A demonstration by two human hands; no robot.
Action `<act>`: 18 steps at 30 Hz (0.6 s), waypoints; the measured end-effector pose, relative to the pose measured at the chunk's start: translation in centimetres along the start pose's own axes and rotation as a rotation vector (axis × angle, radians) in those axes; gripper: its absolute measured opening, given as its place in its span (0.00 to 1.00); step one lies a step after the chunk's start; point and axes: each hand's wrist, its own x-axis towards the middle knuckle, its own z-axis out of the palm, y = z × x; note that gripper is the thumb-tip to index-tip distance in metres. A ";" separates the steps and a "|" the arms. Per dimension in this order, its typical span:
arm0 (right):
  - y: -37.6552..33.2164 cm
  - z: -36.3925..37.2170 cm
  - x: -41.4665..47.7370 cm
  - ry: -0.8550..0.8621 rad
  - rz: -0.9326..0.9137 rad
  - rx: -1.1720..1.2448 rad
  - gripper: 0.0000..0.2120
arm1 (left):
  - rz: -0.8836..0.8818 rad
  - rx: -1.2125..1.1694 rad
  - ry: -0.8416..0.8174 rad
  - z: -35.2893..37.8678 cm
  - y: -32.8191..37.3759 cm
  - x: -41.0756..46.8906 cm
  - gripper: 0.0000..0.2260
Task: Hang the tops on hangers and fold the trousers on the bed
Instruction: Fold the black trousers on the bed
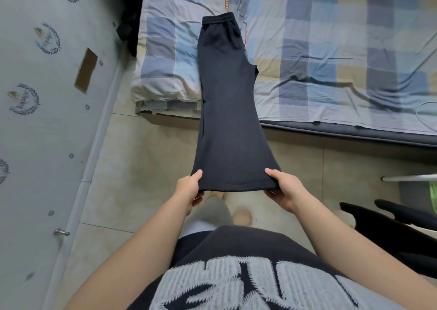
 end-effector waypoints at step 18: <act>-17.1 11.7 5.1 0.089 -0.146 0.082 0.03 | 0.058 -0.313 -0.046 1.1 19.9 7.0 0.08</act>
